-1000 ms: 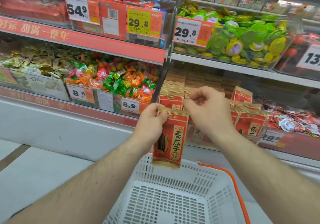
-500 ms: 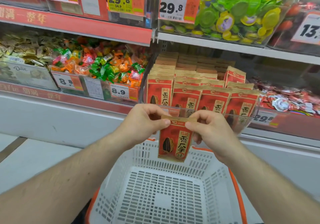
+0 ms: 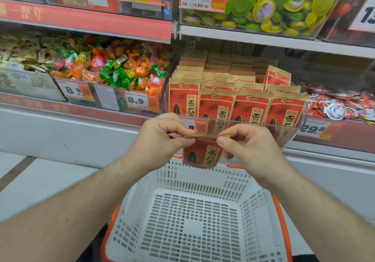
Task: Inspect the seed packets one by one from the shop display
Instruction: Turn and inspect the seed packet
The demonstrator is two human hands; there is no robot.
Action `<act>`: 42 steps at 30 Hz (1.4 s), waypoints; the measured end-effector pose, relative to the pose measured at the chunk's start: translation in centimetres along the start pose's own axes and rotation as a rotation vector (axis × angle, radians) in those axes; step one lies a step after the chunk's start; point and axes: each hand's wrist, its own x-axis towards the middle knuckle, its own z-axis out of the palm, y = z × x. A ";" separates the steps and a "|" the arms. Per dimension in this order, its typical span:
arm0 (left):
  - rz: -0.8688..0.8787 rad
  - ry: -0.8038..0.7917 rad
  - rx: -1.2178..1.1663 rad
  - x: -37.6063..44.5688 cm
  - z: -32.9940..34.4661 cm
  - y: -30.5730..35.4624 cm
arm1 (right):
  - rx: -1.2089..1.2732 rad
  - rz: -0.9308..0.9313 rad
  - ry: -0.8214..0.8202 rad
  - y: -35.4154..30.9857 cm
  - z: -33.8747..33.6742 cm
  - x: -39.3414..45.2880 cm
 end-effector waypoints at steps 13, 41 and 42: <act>-0.324 -0.187 -0.160 0.0 0.6 -0.1 | 0.065 -0.002 0.106 0.2 -0.5 0.5; -0.547 -0.254 -0.485 0.1 -0.3 1.1 | 0.074 0.235 -0.239 -0.6 -1.0 -0.1; -0.568 -0.269 -0.512 0.1 -0.3 1.3 | 0.100 0.249 -0.242 -0.7 -1.0 -0.1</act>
